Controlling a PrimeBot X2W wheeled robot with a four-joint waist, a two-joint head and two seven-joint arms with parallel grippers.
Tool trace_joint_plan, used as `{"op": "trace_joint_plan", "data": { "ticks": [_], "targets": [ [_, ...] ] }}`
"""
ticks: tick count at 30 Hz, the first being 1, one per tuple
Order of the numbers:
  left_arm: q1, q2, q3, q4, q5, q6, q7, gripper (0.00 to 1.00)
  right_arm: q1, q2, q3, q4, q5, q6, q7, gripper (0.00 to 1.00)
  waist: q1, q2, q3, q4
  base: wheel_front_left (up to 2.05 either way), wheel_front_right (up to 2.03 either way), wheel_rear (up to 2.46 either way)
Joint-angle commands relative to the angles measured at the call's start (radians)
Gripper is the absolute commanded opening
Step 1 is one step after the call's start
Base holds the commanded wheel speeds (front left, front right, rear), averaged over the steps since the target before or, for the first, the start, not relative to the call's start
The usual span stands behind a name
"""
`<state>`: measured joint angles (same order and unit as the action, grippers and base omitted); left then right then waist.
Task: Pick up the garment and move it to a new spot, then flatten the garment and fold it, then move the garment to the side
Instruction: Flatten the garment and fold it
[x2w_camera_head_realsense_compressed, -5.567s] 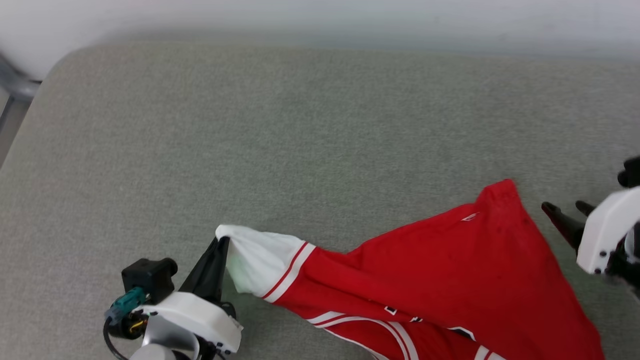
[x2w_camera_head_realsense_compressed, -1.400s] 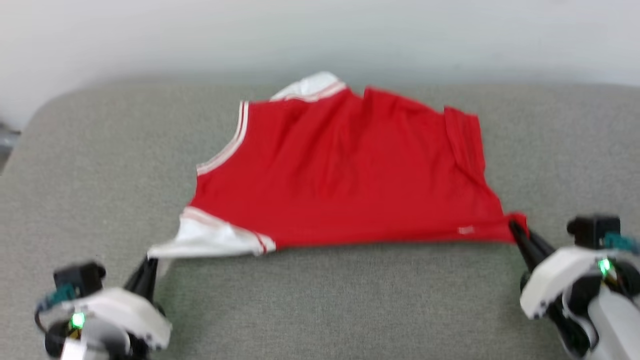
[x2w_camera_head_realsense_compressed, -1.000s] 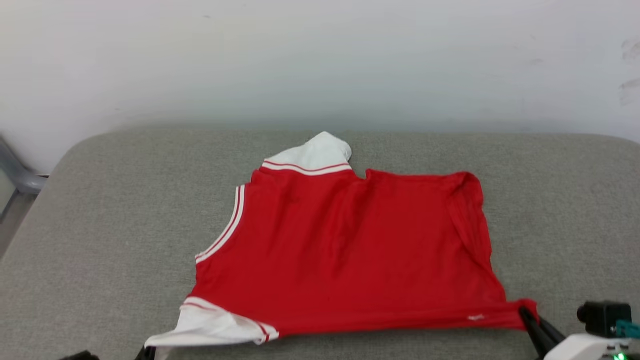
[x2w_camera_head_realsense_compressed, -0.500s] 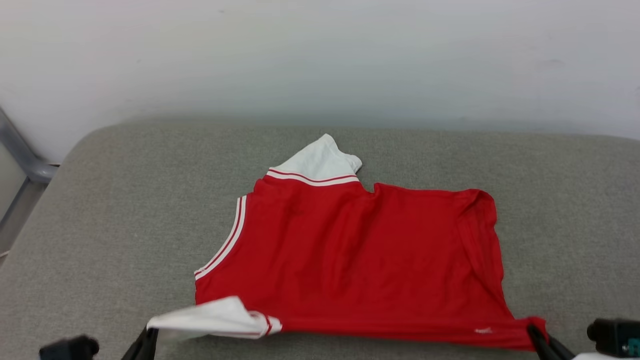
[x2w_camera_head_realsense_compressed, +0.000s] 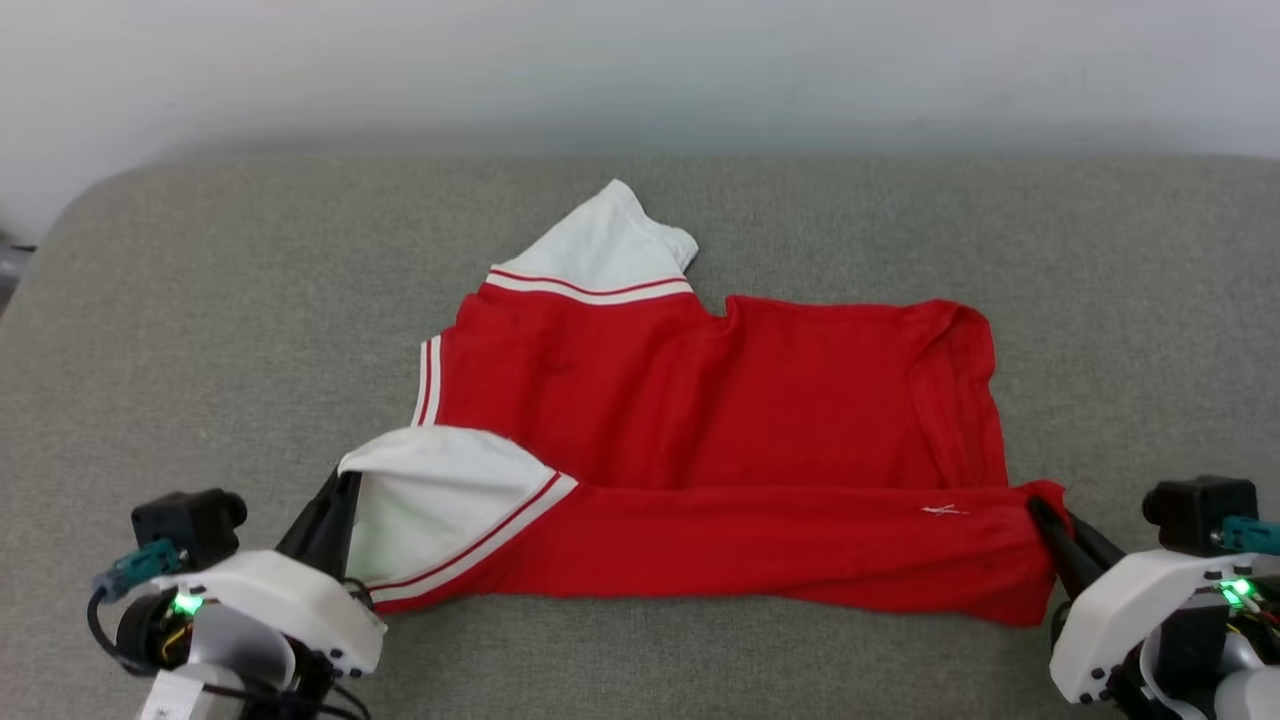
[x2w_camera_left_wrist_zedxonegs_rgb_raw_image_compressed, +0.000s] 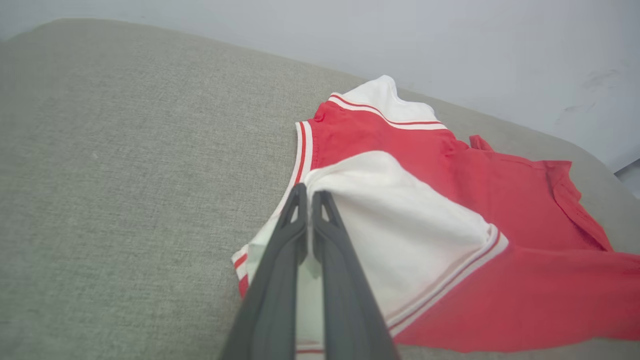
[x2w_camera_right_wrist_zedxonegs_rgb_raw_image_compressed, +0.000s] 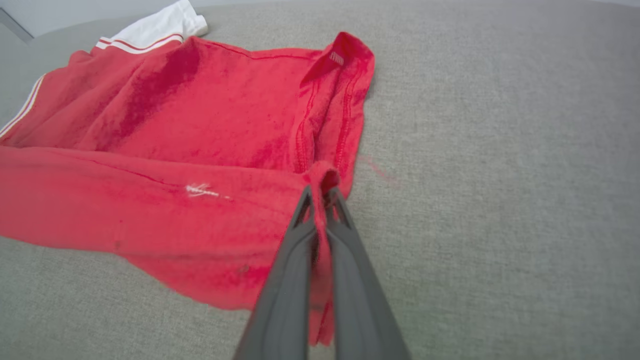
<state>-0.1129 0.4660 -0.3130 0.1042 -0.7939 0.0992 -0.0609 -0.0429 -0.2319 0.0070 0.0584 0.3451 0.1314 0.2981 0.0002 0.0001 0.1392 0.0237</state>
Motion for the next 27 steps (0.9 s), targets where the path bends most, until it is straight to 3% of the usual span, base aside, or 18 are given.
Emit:
{"op": "trace_joint_plan", "data": {
  "ticks": [1,12,13,14,16,18,19,20,27],
  "targets": [
    [-0.035,-0.005,-0.003,0.024,-0.001,-0.014,-0.005,0.0,-0.027,-0.002,0.006,0.019,0.009,-0.001,-0.013,0.0,-0.0002,-0.0001,0.037,-0.007,0.0,0.0,0.0],
    [-0.181,-0.039,-0.053,0.262,-0.013,-0.101,0.033,0.0,-0.124,-0.005,0.109,0.211,0.042,-0.001,-0.076,0.0,-0.0002,-0.0001,0.116,-0.016,0.0,0.0,0.0],
    [-0.186,-0.04,-0.061,0.28,-0.012,-0.109,0.044,0.0,-0.131,-0.006,0.118,0.226,0.046,-0.001,-0.08,0.05,-0.0002,-0.0001,0.117,-0.017,0.0,0.0,0.0],
    [-0.193,-0.038,-0.066,0.293,-0.01,-0.115,0.049,0.0,-0.139,-0.008,0.127,0.238,0.052,-0.001,-0.09,0.27,-0.0002,-0.0001,0.117,-0.018,0.0,0.0,0.0],
    [-0.201,-0.045,-0.072,0.318,-0.017,-0.126,0.058,0.0,-0.15,-0.013,0.14,0.259,0.061,-0.001,-0.111,1.0,-0.0002,-0.0001,0.114,-0.019,0.0,0.0,0.0],
    [-0.203,-0.048,-0.076,0.338,-0.018,-0.133,0.054,0.49,-0.162,-0.017,0.15,0.265,0.067,-0.001,-0.148,1.0,-0.0002,-0.0001,0.105,-0.018,0.0,0.0,0.0],
    [-0.206,-0.049,-0.072,0.345,-0.019,-0.132,0.047,0.95,-0.162,-0.021,0.155,0.272,0.07,-0.001,-0.156,1.0,-0.0002,-0.0001,0.098,-0.018,0.0,0.0,0.0],
    [-0.207,-0.049,-0.072,0.353,-0.018,-0.133,0.043,1.0,-0.165,-0.028,0.155,0.268,0.066,-0.001,-0.178,1.0,-0.0002,-0.0001,0.09,-0.017,0.0,0.0,0.0],
    [-0.176,-0.029,-0.053,0.367,-0.004,-0.105,-0.012,1.0,-0.149,-0.003,0.114,0.223,0.06,-0.001,-0.343,1.0,-0.0002,-0.0001,0.01,-0.02,0.0,0.0,0.0]
  ]
}}
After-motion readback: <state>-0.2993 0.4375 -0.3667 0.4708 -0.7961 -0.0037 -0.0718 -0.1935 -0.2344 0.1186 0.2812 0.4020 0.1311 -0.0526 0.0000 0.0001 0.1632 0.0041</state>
